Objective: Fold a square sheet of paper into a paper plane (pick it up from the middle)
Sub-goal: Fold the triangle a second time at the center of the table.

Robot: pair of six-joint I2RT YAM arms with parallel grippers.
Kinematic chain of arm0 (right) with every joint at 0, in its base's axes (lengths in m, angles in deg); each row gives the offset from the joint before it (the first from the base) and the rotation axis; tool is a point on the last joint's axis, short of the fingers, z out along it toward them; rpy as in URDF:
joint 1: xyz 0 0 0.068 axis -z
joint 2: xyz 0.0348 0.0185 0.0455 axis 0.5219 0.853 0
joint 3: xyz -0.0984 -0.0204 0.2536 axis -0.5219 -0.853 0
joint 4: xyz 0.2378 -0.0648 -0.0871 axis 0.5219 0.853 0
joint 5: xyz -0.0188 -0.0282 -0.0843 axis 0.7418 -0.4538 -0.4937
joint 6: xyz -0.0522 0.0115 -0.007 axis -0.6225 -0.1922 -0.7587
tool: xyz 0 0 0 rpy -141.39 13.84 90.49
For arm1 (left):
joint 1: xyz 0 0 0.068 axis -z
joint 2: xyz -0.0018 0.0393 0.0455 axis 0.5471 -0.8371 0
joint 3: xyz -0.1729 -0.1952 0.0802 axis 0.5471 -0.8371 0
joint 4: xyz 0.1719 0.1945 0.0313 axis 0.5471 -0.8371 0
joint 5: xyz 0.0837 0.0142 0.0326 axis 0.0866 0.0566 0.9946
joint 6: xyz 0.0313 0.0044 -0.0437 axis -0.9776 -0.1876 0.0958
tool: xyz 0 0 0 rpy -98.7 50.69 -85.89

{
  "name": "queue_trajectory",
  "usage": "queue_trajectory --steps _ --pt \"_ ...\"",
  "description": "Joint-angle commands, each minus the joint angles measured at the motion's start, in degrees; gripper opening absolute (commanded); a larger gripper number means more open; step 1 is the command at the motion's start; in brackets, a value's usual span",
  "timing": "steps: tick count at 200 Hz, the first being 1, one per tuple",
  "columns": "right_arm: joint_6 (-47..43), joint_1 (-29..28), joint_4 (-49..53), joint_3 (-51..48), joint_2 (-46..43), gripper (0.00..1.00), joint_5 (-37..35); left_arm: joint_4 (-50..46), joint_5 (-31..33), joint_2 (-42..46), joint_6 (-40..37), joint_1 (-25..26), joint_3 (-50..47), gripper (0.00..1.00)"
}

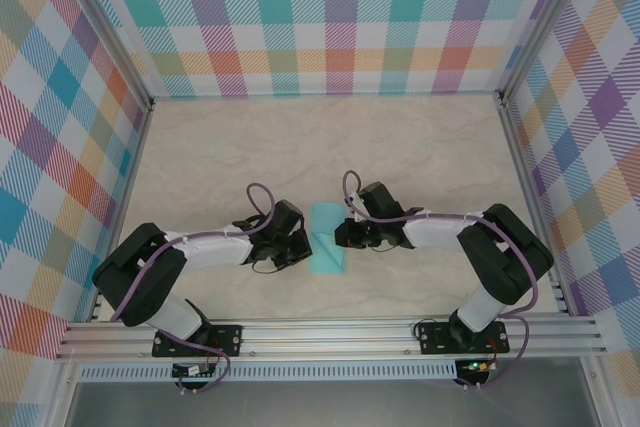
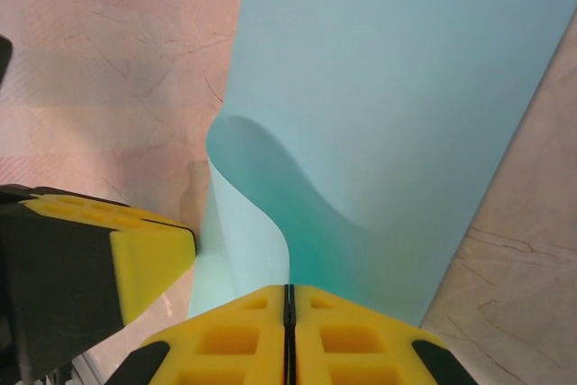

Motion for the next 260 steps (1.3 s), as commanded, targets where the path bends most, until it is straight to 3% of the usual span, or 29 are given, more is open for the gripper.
queue_trajectory --steps 1,117,260 --pt "-2.09 0.31 -1.13 1.02 1.19 0.1 1.96 -2.29 0.77 1.77 -1.79 0.54 2.13 0.0" --pt "-6.17 0.33 -0.3 2.96 3.31 0.11 3.24 -2.25 -0.49 4.39 -3.66 0.56 4.64 0.02" --pt "-6.49 0.4 0.56 2.05 2.97 0.12 1.21 2.41 -2.18 -1.97 -2.51 1.09 7.61 0.05"
